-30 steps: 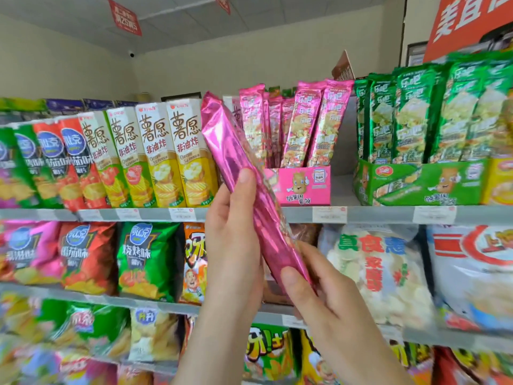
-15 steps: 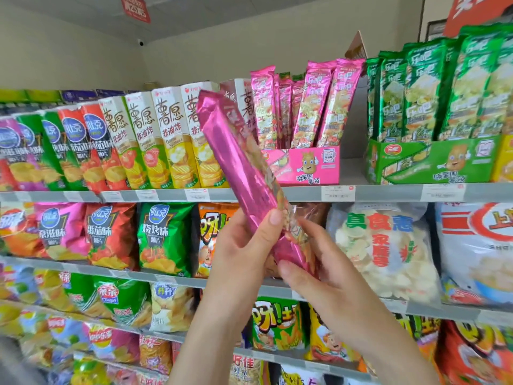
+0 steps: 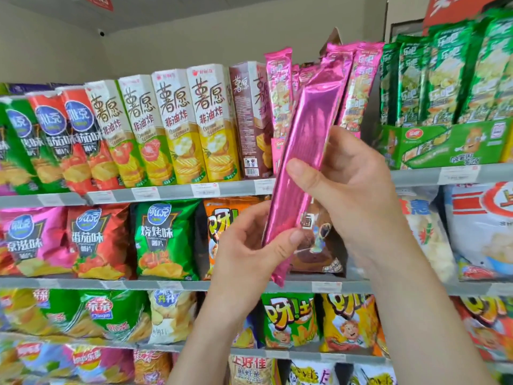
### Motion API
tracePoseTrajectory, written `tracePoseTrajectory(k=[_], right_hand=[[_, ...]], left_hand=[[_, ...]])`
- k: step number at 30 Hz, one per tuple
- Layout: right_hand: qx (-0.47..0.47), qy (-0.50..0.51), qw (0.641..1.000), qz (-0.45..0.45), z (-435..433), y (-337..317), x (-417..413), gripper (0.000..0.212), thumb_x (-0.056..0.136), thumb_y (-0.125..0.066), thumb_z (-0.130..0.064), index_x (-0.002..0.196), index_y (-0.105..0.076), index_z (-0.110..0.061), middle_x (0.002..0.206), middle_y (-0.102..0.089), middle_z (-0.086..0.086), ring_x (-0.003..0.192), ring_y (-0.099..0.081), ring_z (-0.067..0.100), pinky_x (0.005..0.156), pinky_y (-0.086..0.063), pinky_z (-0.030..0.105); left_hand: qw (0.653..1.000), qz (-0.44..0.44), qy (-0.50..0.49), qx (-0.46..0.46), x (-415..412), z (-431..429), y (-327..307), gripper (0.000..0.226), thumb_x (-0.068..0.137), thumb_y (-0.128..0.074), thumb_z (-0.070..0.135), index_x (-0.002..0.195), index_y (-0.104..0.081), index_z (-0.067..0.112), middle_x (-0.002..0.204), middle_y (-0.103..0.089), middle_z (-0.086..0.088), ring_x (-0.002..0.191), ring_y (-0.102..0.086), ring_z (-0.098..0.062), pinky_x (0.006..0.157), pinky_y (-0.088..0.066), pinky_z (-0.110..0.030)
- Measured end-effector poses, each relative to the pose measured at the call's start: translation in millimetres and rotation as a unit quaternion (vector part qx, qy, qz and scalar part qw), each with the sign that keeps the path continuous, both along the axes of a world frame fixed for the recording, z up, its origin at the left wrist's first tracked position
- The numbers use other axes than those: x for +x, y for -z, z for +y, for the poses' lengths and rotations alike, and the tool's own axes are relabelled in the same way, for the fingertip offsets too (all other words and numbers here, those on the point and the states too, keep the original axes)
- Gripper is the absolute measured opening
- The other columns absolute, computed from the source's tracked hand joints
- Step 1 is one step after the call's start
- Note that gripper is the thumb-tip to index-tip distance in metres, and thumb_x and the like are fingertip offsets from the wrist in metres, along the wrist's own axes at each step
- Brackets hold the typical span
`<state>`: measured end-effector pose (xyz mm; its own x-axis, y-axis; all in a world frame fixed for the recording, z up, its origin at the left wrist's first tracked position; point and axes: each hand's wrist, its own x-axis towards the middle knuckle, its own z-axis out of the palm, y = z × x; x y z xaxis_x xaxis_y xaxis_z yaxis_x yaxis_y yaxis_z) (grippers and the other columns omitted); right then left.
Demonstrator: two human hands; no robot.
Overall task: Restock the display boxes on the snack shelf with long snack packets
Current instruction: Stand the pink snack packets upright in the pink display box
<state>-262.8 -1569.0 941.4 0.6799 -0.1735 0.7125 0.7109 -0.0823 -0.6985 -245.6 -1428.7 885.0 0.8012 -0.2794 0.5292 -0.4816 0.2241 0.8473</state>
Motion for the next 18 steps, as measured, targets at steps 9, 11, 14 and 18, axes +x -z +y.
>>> tracePoseTrajectory(k=[9, 11, 14, 18], right_hand=[[0.121, -0.027, 0.992, -0.026, 26, -9, 28, 0.029, 0.087, -0.066, -0.013, 0.116, -0.063, -0.014, 0.093, -0.075, -0.005, 0.087, -0.068, 0.010, 0.078, -0.055, 0.029], [0.095, 0.022, 0.995, -0.009, 34, -7, 30, 0.026, 0.093, -0.063, -0.016, 0.119, -0.062, -0.014, 0.100, -0.074, -0.002, 0.093, -0.068, 0.012, 0.086, -0.055, 0.036], [0.038, 0.129, 0.991, 0.020, 43, -1, 32, 0.023, 0.096, -0.059, -0.033, 0.116, -0.064, -0.022, 0.112, -0.068, 0.004, 0.104, -0.065, 0.020, 0.095, -0.052, 0.049], [0.053, 0.179, 0.979, 0.078, 52, 0, 30, 0.047, 0.078, -0.065, -0.064, 0.110, -0.064, -0.029, 0.104, -0.071, -0.009, 0.100, -0.067, 0.010, 0.094, -0.052, 0.045]], left_hand=[[1.000, -0.005, 0.021, 0.010, 22, 41, 8, 0.027, 0.071, -0.082, 0.031, 0.097, -0.076, 0.035, 0.087, -0.076, 0.007, 0.076, -0.068, -0.003, 0.063, -0.053, -0.016], [1.000, -0.013, -0.015, -0.018, 26, 47, 9, 0.028, 0.069, -0.086, 0.026, 0.095, -0.077, 0.032, 0.086, -0.075, 0.002, 0.073, -0.067, -0.005, 0.058, -0.053, -0.017], [0.988, -0.075, -0.138, -0.013, 38, 51, 14, 0.034, 0.064, -0.089, 0.019, 0.094, -0.078, 0.031, 0.087, -0.065, 0.005, 0.067, -0.062, -0.004, 0.057, -0.048, -0.013], [0.929, -0.279, -0.237, 0.058, 48, 53, 24, 0.046, 0.063, -0.088, 0.007, 0.102, -0.069, 0.024, 0.093, -0.046, 0.010, 0.071, -0.049, -0.002, 0.060, -0.039, -0.007]])
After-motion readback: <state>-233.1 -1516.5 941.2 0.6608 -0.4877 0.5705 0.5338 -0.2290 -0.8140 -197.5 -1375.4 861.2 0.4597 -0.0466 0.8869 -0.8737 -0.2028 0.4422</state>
